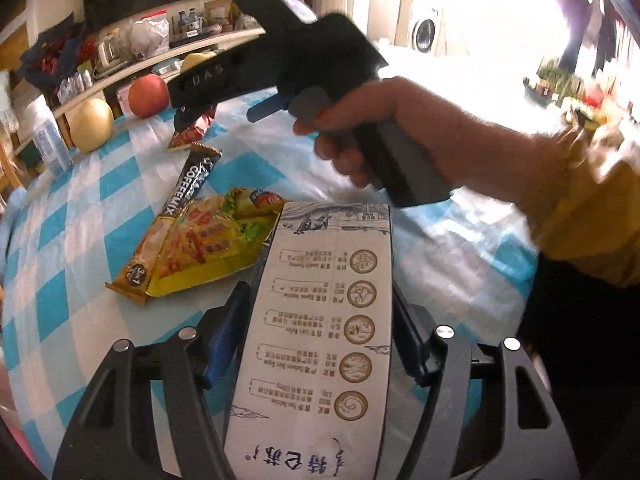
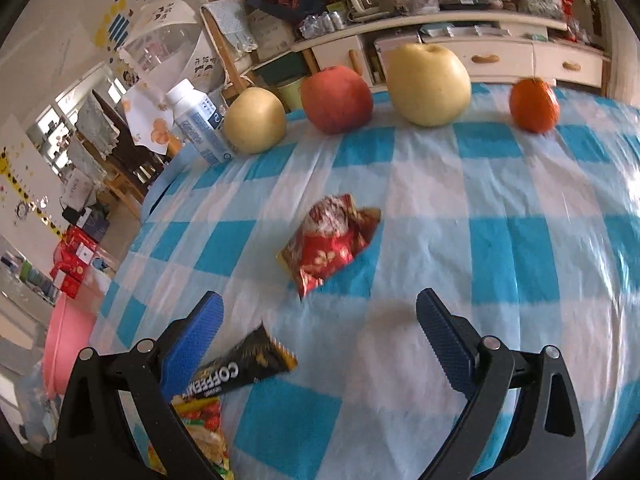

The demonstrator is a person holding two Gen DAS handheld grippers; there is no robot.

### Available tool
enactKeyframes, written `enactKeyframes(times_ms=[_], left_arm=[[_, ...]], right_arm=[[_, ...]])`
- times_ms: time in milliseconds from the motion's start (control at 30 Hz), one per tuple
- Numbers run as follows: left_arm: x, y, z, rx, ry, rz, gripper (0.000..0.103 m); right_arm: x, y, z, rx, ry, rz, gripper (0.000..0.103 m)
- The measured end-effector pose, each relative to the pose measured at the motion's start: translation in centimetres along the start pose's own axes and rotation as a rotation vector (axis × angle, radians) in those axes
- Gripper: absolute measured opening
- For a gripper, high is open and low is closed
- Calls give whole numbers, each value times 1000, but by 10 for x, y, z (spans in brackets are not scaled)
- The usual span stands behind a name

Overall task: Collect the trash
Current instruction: 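Grasp the red candy packet with the right tool while the left tool holds the milk box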

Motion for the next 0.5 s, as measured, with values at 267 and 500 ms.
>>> enactKeyframes(times_ms=[267,500], left_arm=[[9,-18,21,-98,80,99,67],[30,-28,35,-170,82,188,67]], right_arm=[[0,-16,-20,6,25,51,89],[-2,-27,-34,4,26,52,66]])
Point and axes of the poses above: each gripper's, at about its wrist camera, not at the fingertips, and z roughly against the way its jaws point, x to its left, y to its underside, the point moved 10 cm from there along -z, roughly the way its jaws point, and after that the axes turned 1 degree about -x, right-handed, at the moved point
